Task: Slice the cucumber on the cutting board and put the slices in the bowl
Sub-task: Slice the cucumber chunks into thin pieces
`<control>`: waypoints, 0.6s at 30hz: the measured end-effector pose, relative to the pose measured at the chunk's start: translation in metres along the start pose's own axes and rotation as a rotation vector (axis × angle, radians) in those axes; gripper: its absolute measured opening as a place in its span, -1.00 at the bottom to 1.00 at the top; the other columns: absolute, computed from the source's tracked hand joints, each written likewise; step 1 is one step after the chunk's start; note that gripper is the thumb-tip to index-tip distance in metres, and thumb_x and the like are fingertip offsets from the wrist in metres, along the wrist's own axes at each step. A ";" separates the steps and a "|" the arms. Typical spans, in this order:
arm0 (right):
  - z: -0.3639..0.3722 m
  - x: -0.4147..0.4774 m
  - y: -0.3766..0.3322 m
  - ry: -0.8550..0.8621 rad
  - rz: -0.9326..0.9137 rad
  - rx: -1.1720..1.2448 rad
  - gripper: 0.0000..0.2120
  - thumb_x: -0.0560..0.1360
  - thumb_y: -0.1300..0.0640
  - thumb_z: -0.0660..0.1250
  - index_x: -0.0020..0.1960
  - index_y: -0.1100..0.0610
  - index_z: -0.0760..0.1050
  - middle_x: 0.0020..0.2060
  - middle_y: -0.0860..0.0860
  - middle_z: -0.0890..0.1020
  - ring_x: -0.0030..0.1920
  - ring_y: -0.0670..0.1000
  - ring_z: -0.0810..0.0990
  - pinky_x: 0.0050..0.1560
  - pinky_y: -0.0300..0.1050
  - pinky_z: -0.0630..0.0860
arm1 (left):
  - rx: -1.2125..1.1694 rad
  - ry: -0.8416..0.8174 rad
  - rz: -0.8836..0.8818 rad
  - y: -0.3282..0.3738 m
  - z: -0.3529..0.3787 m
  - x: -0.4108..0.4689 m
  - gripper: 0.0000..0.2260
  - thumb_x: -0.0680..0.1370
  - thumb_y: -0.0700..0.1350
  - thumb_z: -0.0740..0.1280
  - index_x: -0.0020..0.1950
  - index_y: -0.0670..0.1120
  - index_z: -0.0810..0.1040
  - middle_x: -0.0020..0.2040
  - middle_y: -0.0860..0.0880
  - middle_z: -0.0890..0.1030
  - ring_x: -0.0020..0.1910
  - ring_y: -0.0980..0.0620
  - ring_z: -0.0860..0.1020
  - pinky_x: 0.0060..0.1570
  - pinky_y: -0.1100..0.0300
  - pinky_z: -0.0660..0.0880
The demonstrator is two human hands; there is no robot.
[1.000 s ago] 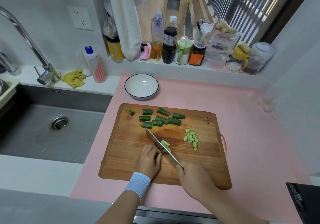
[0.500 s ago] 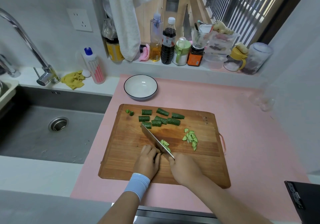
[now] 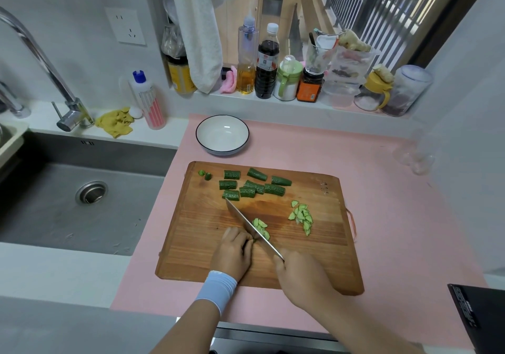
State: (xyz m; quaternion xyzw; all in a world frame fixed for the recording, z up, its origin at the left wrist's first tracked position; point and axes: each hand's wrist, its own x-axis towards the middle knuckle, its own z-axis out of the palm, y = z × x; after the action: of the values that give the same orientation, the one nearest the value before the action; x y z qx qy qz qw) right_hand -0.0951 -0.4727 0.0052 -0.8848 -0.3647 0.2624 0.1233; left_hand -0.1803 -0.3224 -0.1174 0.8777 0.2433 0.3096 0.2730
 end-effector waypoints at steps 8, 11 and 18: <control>0.002 0.010 -0.004 -0.029 0.034 0.026 -0.63 0.67 -0.02 0.10 -0.32 -0.06 0.25 -0.36 -0.09 0.47 -0.22 0.10 0.53 -0.23 -0.10 0.33 | -0.016 0.006 0.006 -0.001 0.000 0.000 -0.88 0.51 -0.16 0.28 -0.17 -0.14 0.57 -0.18 0.01 0.53 -0.14 0.01 0.46 -0.04 0.27 0.42; 0.004 0.020 -0.006 -0.036 0.046 0.048 -0.67 0.66 -0.02 0.11 -0.27 -0.03 0.32 -0.35 -0.09 0.48 -0.23 0.07 0.50 -0.23 -0.11 0.33 | -0.020 0.004 -0.002 0.000 -0.001 -0.001 -0.88 0.51 -0.16 0.28 -0.16 -0.14 0.58 -0.16 0.01 0.54 -0.12 0.02 0.46 -0.03 0.30 0.42; 0.004 0.026 -0.010 -0.022 0.024 0.009 -0.74 0.67 -0.03 0.10 0.04 0.00 0.54 -0.26 -0.06 0.53 -0.21 0.07 0.49 -0.21 -0.13 0.36 | 0.018 -0.015 -0.004 -0.001 0.000 -0.003 -0.86 0.52 -0.14 0.26 -0.12 -0.14 0.59 -0.15 -0.02 0.52 -0.12 0.00 0.44 -0.06 0.23 0.43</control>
State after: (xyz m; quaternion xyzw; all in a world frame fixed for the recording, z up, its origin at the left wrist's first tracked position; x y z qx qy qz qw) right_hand -0.0879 -0.4475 -0.0041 -0.8855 -0.3544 0.2754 0.1202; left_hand -0.1825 -0.3237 -0.1189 0.8820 0.2455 0.3002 0.2677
